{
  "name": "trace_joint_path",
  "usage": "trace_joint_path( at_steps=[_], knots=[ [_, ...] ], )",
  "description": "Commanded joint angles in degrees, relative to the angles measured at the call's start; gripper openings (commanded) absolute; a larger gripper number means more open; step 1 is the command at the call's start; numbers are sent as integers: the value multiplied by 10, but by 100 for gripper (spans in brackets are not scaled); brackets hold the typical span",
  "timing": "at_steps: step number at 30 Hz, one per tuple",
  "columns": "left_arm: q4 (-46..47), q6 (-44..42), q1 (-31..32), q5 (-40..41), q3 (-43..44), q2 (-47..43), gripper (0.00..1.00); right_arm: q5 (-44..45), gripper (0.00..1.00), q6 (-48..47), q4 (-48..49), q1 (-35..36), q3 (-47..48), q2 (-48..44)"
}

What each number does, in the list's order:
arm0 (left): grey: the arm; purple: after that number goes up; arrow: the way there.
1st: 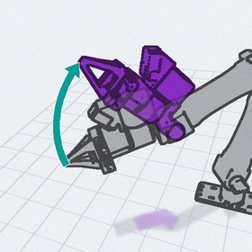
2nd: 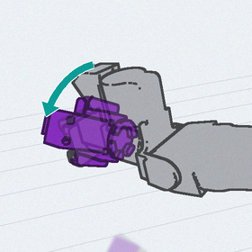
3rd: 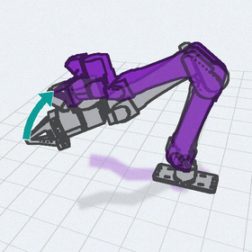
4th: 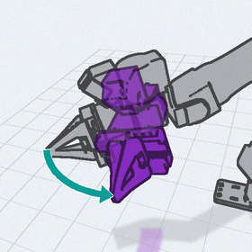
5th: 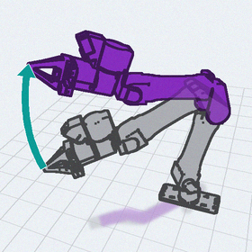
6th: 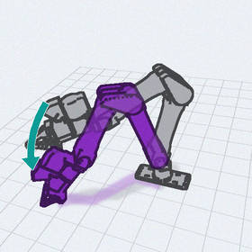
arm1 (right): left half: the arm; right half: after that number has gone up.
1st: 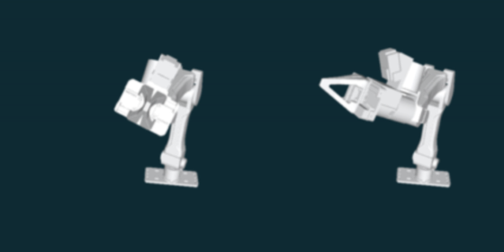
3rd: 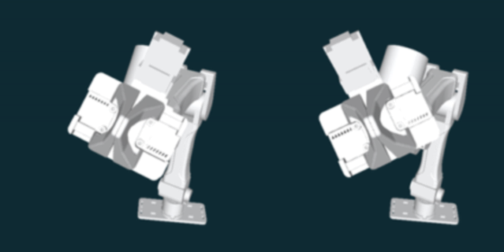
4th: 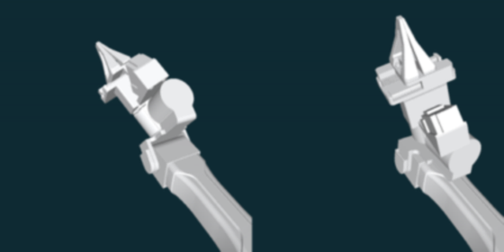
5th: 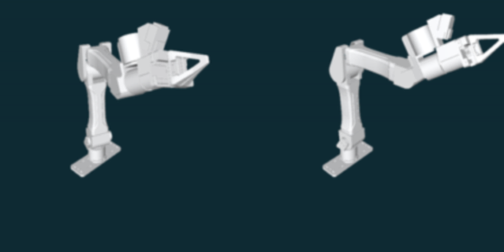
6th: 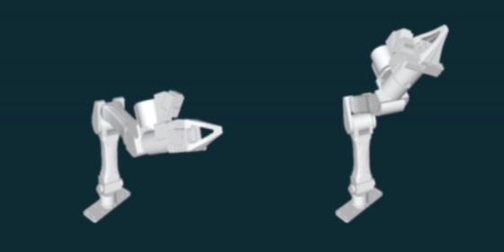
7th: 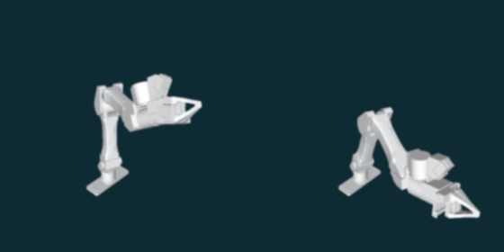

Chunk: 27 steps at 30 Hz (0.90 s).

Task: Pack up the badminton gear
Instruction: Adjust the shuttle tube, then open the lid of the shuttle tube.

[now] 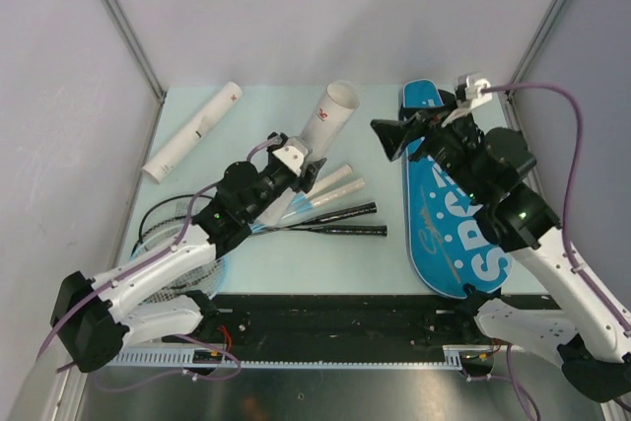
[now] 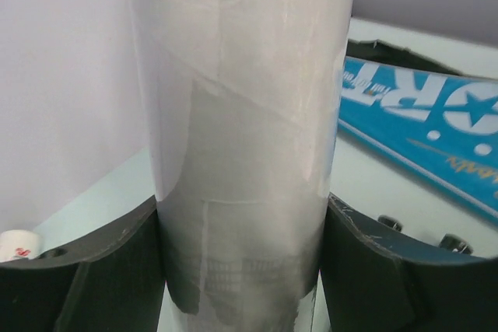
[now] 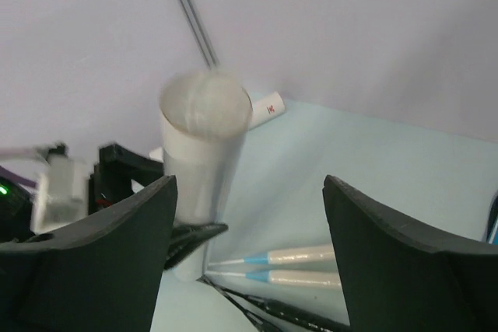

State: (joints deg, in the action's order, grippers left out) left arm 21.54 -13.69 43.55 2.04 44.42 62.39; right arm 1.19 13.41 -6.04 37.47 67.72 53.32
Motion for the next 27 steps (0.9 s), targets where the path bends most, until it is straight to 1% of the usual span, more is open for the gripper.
trace_joint_path(
  at_steps=[1,2,3,4,5,6,9,10,11,13,15,18,19,27],
  knots=[
    [-46,-107,-1,29,-4,-43,35,15,73,-2,-139,-1,121,42],
    [-55,-113,-1,33,-8,-46,35,9,69,-10,-147,0,137,51],
    [-62,-119,-1,41,-9,-49,34,11,63,-15,-153,2,158,60],
    [-69,-128,-1,44,-8,-53,34,13,51,-24,-161,3,171,76],
    [-82,-133,0,46,-7,-53,34,17,46,-31,-163,7,180,83],
    [-87,-138,1,50,-6,-54,33,25,44,-37,-162,19,188,93],
    [-99,-157,7,62,-3,-52,33,61,43,-84,-191,47,241,143],
    [-103,-166,11,70,-2,-50,32,71,44,-102,-198,70,267,169],
    [-112,-170,17,74,0,-45,31,98,44,-110,-201,80,275,178],
    [-115,-175,22,77,1,-41,30,115,43,-123,-195,95,276,190],
    [-117,-177,26,78,0,-40,29,131,41,-132,-196,96,276,204],
    [-119,-182,31,82,-2,-42,29,136,34,-132,-195,96,269,212],
    [-119,-183,32,82,-2,-42,29,137,30,-132,-196,95,269,213],
    [-119,-185,36,75,-7,-42,26,104,28,-117,-194,65,251,197]
  ],
)
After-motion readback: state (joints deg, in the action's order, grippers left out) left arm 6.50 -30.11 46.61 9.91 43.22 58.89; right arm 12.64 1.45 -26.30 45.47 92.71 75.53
